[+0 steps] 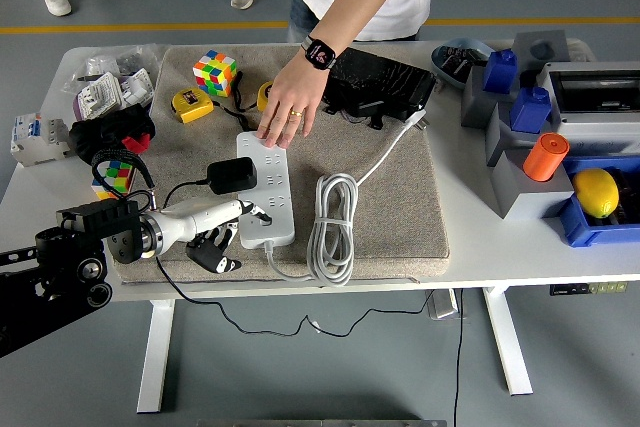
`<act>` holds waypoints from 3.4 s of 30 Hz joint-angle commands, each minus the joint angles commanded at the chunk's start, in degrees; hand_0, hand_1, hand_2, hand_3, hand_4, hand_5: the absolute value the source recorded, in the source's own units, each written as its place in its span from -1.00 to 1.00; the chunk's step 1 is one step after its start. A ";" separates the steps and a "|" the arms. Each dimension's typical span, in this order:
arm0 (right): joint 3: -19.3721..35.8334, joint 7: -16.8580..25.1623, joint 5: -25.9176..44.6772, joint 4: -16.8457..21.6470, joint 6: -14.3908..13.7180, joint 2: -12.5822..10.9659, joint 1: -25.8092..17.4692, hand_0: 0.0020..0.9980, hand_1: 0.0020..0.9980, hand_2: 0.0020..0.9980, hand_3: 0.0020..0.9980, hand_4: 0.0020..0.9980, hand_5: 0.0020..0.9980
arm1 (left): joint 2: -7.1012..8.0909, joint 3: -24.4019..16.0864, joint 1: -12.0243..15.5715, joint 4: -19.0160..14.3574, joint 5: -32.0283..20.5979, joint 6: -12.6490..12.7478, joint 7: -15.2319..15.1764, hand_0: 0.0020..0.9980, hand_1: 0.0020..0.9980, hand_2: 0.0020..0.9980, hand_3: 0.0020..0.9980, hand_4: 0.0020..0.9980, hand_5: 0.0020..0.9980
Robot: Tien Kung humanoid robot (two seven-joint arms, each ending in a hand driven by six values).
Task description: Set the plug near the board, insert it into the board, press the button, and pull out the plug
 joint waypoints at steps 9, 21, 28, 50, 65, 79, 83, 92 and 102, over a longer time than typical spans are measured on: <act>0.41 -0.01 -0.10 0.00 0.00 0.13 -0.10 0.42 0.43 0.46 0.25 1.00 0.23 | 1.64 -5.96 0.71 -3.65 -0.35 0.16 -0.34 -0.95 -0.77 -0.60 0.63 0.50 -1.00; 0.59 -0.03 -0.20 -0.09 0.01 0.67 -0.11 0.42 0.43 0.46 0.25 1.00 0.23 | 0.15 -16.88 5.48 -1.29 -3.66 5.65 -9.67 -0.62 -0.26 -0.01 0.43 0.99 -0.64; 0.70 -0.02 -0.27 -0.09 0.03 0.83 0.06 0.42 0.43 0.46 0.25 1.00 0.22 | -1.45 -20.25 7.35 0.73 -4.70 7.71 -12.86 0.06 0.31 0.25 0.49 1.00 -0.03; -0.08 0.00 -0.14 -0.07 0.09 0.59 0.25 0.42 0.43 0.46 0.25 1.00 0.22 | -6.96 -17.04 5.23 11.12 2.69 10.86 -12.57 0.50 0.59 0.63 0.71 1.00 0.07; -0.99 0.00 -0.05 0.01 0.13 0.27 0.24 0.42 0.43 0.46 0.25 1.00 0.22 | -9.87 -12.97 2.39 18.99 5.01 14.01 -13.36 0.34 0.37 0.41 0.53 1.00 -0.42; -0.83 0.02 -0.02 0.02 0.08 0.32 0.19 0.42 0.43 0.46 0.25 1.00 0.22 | -11.56 -10.47 0.85 24.44 5.47 14.35 -13.05 0.35 0.36 0.33 0.46 1.00 -0.47; -0.85 0.02 -0.04 0.02 0.08 0.43 0.13 0.42 0.43 0.46 0.25 1.00 0.22 | -11.76 -10.01 0.72 25.12 4.83 14.79 -13.13 0.30 0.29 0.19 0.24 0.83 -0.52; -0.58 0.02 -0.08 0.07 0.05 0.47 0.25 0.42 0.43 0.46 0.25 1.00 0.22 | -12.42 -9.47 0.06 26.10 3.72 15.38 -13.23 0.24 0.26 0.16 0.23 0.74 -0.49; -0.46 0.04 -0.37 0.31 0.00 0.43 0.25 0.42 0.43 0.46 0.25 1.00 0.22 | -13.41 -7.81 -0.99 28.25 4.23 16.46 -13.26 0.13 0.17 0.13 0.17 0.66 -0.48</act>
